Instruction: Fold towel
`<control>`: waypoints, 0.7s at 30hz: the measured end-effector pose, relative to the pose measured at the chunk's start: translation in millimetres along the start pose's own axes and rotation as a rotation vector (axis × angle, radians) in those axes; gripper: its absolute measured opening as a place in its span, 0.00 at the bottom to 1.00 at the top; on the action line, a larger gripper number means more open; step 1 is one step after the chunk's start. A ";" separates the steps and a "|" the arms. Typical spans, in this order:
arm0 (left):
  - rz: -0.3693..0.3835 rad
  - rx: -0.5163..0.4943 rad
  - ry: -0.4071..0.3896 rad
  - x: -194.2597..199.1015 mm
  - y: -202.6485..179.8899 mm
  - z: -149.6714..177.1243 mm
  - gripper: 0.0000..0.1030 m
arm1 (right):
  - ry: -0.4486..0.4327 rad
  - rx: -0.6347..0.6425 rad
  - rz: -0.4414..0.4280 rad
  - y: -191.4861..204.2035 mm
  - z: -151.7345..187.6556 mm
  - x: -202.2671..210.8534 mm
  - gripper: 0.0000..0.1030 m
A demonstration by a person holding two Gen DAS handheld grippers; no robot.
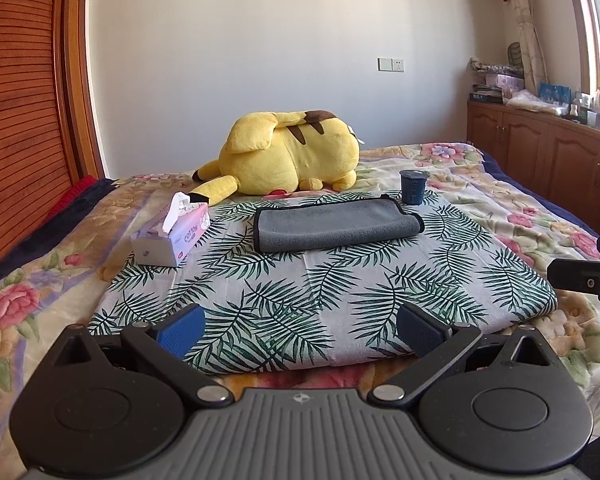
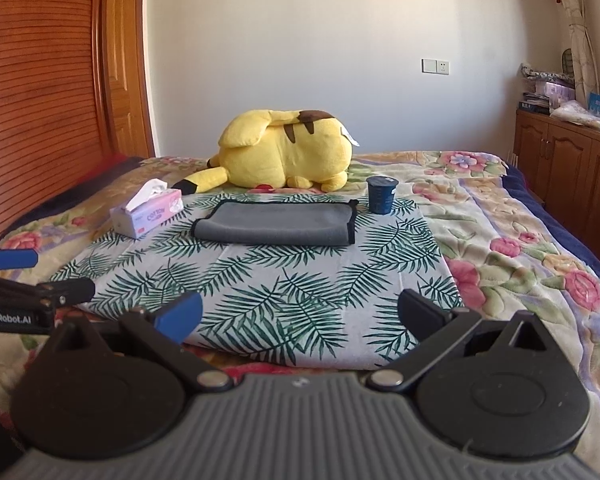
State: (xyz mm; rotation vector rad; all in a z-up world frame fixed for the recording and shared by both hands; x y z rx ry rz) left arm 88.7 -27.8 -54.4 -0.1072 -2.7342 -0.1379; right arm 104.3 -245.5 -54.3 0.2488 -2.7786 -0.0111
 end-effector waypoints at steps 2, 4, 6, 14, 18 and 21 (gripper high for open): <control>-0.003 0.000 -0.003 0.1 0.6 -0.1 0.84 | -0.007 -0.003 0.004 -0.9 -0.7 0.8 1.00; -0.006 0.002 -0.012 1.0 1.3 -1.2 0.84 | -0.015 -0.006 0.010 -2.3 -1.7 1.5 1.00; -0.009 0.004 -0.023 2.0 2.6 -2.8 0.84 | -0.024 -0.008 0.015 -3.7 -2.8 2.4 1.00; -0.021 0.000 -0.070 9.9 3.9 -8.3 0.84 | -0.073 -0.007 0.038 -5.8 -7.6 8.7 1.00; -0.024 0.004 -0.092 13.4 5.2 -11.3 0.84 | -0.090 -0.017 0.048 -8.9 -9.6 11.5 1.00; -0.022 0.012 -0.104 15.2 6.7 -12.6 0.84 | -0.100 -0.025 0.057 -11.4 -10.5 13.7 1.00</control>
Point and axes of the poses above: each gripper's, at about its wrist camera, not at the fingertips, and x roughly against the way its jaws point, y to its left, z to its underside, the point moved 8 cm from there along -x, roughly the way its jaws point, and after that the axes turned 4 degrees about -y, right-handed, at the moved point
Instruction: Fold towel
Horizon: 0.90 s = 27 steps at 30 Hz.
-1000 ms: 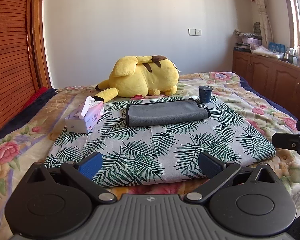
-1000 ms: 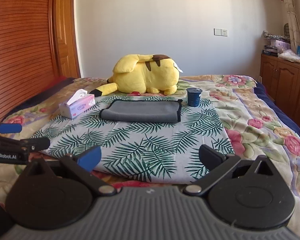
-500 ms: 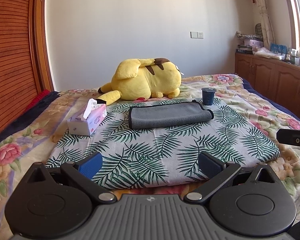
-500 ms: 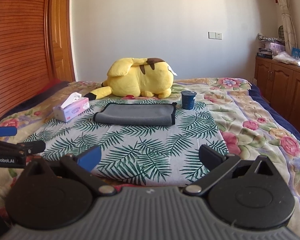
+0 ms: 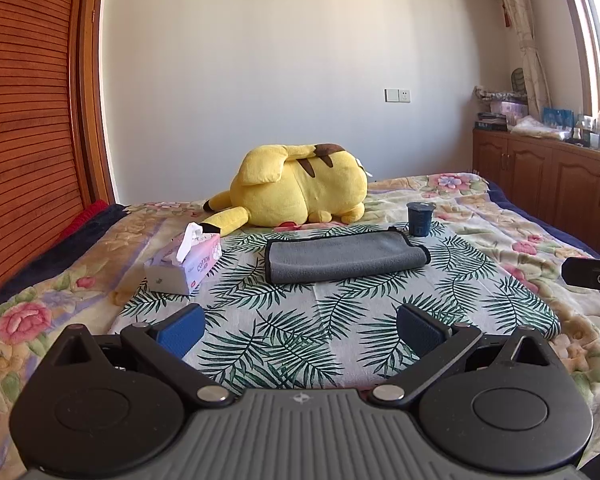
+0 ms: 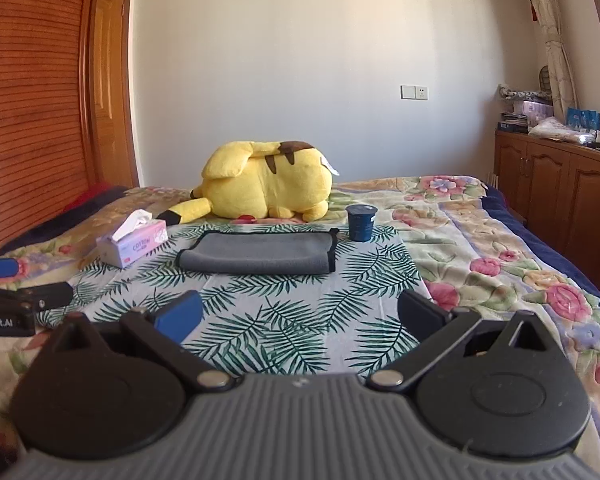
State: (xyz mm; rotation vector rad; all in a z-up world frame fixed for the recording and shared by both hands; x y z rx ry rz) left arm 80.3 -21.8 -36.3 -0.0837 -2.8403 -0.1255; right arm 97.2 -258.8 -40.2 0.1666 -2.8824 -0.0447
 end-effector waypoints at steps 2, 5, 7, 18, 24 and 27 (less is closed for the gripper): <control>0.001 0.004 -0.004 0.5 0.4 -0.4 0.84 | -0.005 0.000 0.007 -0.9 -0.3 0.8 1.00; -0.002 0.010 -0.003 0.9 1.5 -0.6 0.84 | -0.011 -0.001 0.018 -2.2 -0.8 1.1 1.00; -0.001 0.016 -0.008 1.7 3.0 -1.3 0.84 | -0.011 -0.002 0.024 -3.2 -0.7 0.5 1.00; -0.002 0.022 -0.009 2.9 5.4 -1.1 0.84 | -0.020 0.003 0.033 -3.6 -0.9 2.8 1.00; -0.003 0.023 -0.010 2.8 6.5 -1.2 0.84 | -0.018 0.003 0.032 -3.6 -0.8 2.7 1.00; -0.003 0.020 -0.009 2.8 6.9 -1.3 0.84 | -0.020 0.001 0.031 -4.3 -0.9 2.8 1.00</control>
Point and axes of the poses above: each gripper's, at about its wrist camera, not at the fingertips, and x roughly against the way its jaws point, y to its left, z to its underside, the point moved 8 cm from there along -x, roughly the way its jaws point, and after that the axes turned 4 degrees about -y, right-handed, at the moved point
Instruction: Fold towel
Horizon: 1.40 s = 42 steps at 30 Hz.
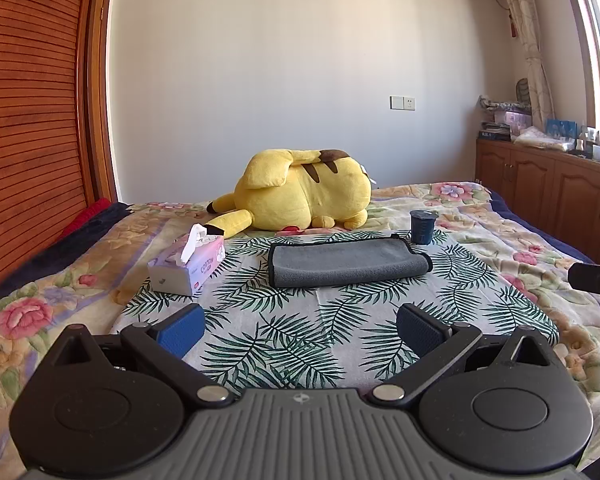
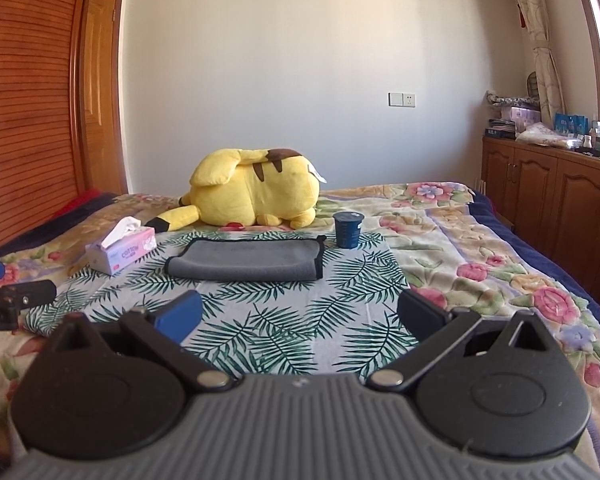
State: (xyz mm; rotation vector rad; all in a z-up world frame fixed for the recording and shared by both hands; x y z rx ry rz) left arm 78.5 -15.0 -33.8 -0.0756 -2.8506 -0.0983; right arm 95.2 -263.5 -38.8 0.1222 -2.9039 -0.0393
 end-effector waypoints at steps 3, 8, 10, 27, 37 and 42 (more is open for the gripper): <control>-0.001 -0.002 0.000 0.0 0.5 -0.3 0.84 | -0.001 -0.002 0.001 -0.3 0.1 0.3 1.00; -0.002 -0.006 0.002 -0.5 -0.1 -0.1 0.84 | -0.001 -0.003 0.001 -1.4 -0.1 0.3 1.00; -0.004 -0.010 0.001 -0.2 -0.7 0.3 0.84 | -0.001 -0.003 0.001 -1.1 -0.1 0.2 1.00; -0.004 -0.011 0.001 -0.1 -1.1 0.5 0.84 | -0.001 0.000 0.001 -0.4 0.0 0.4 1.00; -0.004 -0.012 0.002 -0.6 -1.7 0.8 0.84 | -0.001 0.002 0.000 0.0 -0.1 0.0 1.00; -0.004 -0.012 0.001 -0.6 -1.7 0.7 0.84 | -0.001 0.002 0.000 0.1 0.0 0.2 1.00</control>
Point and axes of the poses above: each gripper's, at about its wrist camera, not at the fingertips, and x roughly against the way its jaws point, y to its left, z to its underside, the point moved 8 cm from there along -x, roughly the way its jaws point, and after that the axes turned 4 degrees about -y, right-handed, at the moved point
